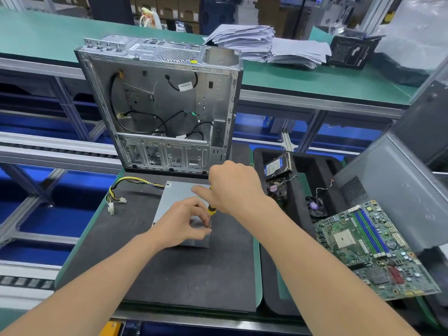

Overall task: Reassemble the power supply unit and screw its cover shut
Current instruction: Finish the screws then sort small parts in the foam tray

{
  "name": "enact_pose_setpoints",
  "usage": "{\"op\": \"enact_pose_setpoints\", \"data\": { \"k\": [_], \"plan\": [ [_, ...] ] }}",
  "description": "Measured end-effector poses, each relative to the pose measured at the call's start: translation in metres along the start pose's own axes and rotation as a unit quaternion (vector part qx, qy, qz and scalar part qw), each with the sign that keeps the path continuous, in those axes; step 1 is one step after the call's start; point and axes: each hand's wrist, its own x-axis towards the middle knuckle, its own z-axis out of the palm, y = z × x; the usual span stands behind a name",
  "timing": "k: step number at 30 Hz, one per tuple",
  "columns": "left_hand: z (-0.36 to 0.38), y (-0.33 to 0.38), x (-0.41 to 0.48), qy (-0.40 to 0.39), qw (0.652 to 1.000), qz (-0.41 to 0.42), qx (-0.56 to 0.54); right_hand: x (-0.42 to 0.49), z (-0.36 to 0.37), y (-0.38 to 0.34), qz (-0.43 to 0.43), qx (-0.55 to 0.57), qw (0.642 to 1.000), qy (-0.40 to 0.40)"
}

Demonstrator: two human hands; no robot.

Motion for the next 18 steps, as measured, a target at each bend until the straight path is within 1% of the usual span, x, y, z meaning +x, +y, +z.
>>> {"op": "enact_pose_setpoints", "data": {
  "k": [1,2,4,5,7,10,12,15,18],
  "plan": [
    [0.000,0.001,0.000,0.002,1.000,-0.003,-0.004,-0.001,-0.002,0.003,-0.028,0.008,0.999,-0.014],
    [0.000,0.001,0.000,0.005,1.000,-0.004,-0.004,-0.002,-0.005,0.007,-0.077,0.016,0.996,-0.038],
    [0.000,0.001,0.001,0.006,1.000,-0.004,0.008,-0.005,-0.014,0.015,-0.187,0.025,0.978,-0.094],
    [-0.001,0.001,0.001,0.003,1.000,-0.002,0.015,-0.006,-0.017,0.018,-0.228,0.034,0.966,-0.117],
    [-0.001,0.000,0.001,-0.002,1.000,0.001,0.020,-0.004,-0.018,0.021,-0.249,0.057,0.957,-0.139],
    [-0.001,0.000,0.000,-0.006,1.000,0.007,0.012,-0.003,-0.013,0.016,-0.202,0.062,0.970,-0.120],
    [-0.002,0.001,0.000,-0.017,1.000,0.003,-0.003,-0.001,-0.007,0.010,-0.152,0.064,0.982,-0.090],
    [-0.002,0.001,0.001,-0.019,1.000,-0.004,0.010,-0.002,0.004,0.003,-0.076,0.069,0.994,-0.033],
    [-0.001,0.002,0.000,-0.010,1.000,-0.011,-0.002,-0.003,0.007,-0.007,-0.019,0.024,0.999,0.009]
  ]
}}
